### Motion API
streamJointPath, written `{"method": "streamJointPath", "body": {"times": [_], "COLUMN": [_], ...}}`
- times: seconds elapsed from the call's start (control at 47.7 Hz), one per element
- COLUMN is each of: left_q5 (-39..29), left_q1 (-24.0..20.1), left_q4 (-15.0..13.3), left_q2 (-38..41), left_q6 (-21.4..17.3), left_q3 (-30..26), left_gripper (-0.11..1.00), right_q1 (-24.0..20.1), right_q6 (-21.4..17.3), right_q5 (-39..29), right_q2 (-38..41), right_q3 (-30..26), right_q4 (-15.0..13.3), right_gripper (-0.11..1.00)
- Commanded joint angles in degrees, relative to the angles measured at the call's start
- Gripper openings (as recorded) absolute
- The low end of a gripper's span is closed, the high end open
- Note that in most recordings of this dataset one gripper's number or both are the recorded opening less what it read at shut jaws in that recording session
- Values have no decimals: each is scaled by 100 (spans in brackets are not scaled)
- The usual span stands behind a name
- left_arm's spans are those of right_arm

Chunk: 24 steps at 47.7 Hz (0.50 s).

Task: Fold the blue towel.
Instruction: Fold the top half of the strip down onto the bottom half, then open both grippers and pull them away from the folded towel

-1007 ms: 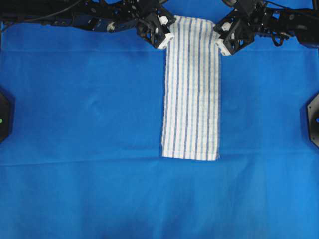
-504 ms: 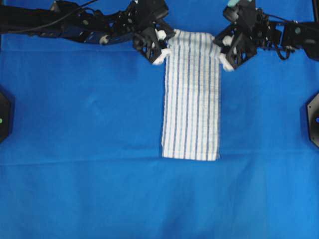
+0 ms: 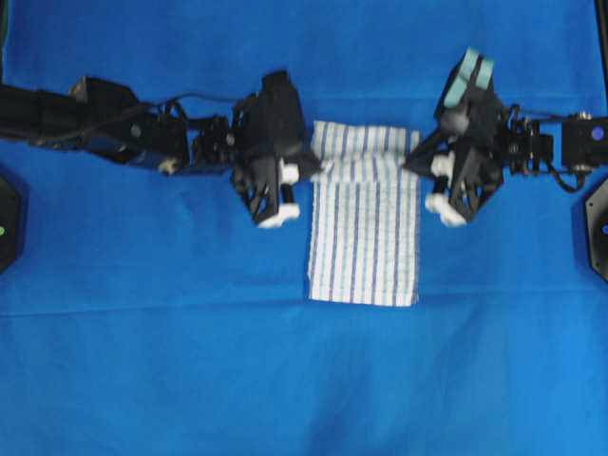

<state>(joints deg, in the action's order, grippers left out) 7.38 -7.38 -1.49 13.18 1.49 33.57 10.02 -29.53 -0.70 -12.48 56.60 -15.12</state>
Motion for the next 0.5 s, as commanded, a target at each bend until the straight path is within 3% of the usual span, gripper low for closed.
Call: {"method": "streamJointPath", "body": {"times": [0.0,0.231,0.483], "left_q5": [44,26,53], "left_q1": [308,967,1204], "left_q4": [18,9,18], "left_q2": [-272,-316,-281], "left_q6": [9,9,9], "left_q3": [62,114,114], "left_gripper": [3,3,3], "right_q1": [-396,-1204,-1477], "right_q6": [9,9,18], "right_q5": [-18,-18,-18], "right_q2": [-88,-62,9], "right_q3": [-35,-9,-35], "right_q4": [167,475,510], "right_gripper": [9,9,9]}}
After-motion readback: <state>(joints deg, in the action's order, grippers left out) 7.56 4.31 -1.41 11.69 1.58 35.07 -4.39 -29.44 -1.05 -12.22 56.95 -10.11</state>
